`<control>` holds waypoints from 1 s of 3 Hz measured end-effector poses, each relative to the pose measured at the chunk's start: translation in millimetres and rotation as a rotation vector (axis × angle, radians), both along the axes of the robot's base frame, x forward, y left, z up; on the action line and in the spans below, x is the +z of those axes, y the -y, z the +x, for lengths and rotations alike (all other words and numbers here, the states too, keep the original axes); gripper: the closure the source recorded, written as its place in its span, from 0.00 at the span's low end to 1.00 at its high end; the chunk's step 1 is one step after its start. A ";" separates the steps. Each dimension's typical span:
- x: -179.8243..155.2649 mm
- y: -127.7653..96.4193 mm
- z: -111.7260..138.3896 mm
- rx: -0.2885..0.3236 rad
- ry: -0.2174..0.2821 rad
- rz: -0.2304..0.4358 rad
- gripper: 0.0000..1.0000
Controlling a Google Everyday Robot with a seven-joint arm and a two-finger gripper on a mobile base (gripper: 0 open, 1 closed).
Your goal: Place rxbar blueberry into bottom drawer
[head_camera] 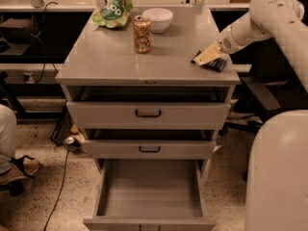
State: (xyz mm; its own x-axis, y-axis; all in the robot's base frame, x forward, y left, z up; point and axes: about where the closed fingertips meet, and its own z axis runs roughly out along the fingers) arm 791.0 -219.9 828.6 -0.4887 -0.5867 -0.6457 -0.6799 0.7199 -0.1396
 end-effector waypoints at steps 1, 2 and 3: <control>0.1 -0.1 0.0 0.000 0.000 0.000 1.00; 0.1 -0.1 0.0 0.000 0.000 0.000 1.00; 0.1 -0.1 0.0 0.000 0.000 0.000 1.00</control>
Offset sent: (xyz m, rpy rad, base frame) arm -0.1511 0.0660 0.2600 -0.0865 -0.6472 0.2751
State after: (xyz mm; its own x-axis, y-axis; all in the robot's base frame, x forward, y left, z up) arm 791.0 -219.8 828.7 -0.4885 -0.5868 -0.6458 -0.6801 0.7197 -0.1396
